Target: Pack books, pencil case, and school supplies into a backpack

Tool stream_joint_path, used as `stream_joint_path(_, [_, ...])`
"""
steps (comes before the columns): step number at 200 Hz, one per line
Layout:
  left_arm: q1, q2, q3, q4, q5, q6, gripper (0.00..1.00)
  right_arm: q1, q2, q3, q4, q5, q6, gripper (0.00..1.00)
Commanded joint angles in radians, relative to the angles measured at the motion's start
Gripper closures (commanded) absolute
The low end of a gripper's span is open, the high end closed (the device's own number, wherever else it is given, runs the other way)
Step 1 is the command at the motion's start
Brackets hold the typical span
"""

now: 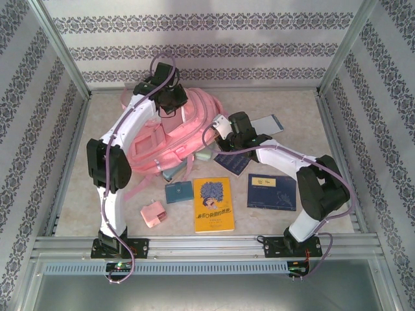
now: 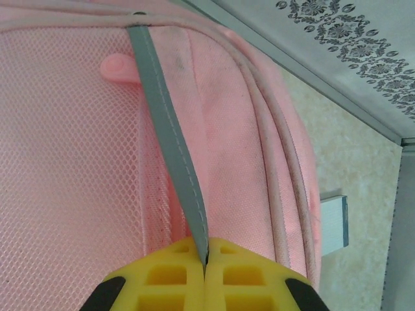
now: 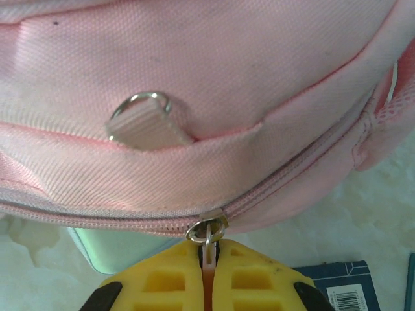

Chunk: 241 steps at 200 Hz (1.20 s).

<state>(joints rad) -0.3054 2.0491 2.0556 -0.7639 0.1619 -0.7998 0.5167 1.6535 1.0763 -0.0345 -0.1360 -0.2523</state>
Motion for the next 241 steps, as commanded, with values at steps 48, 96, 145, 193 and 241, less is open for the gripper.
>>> stream_joint_path(48, [0.009, 0.086, 0.332, -0.146, -0.037, 0.31, 1.0, 0.1, -0.116, -0.001, -0.053, -0.02, 0.117, 1.0])
stream_joint_path(96, [-0.055, 0.106, 0.4, -0.134, -0.028, 0.495, 1.0, 0.226, -0.078, 0.007, -0.044, -0.01, 0.162, 1.0])
stream_joint_path(145, [-0.074, 0.151, 0.394, -0.183, -0.069, 0.444, 0.89, 0.294, 0.018, 0.039, 0.033, 0.015, 0.312, 1.0])
stream_joint_path(193, [0.081, 0.005, -0.005, -0.119, 0.205, 0.046, 0.69, 0.304, 0.097, 0.034, 0.142, -0.031, 0.532, 1.0])
stream_joint_path(241, [0.208, -0.408, -0.595, 0.17, 0.245, -0.207, 0.45, 0.352, 0.16, 0.062, 0.183, -0.057, 0.584, 1.0])
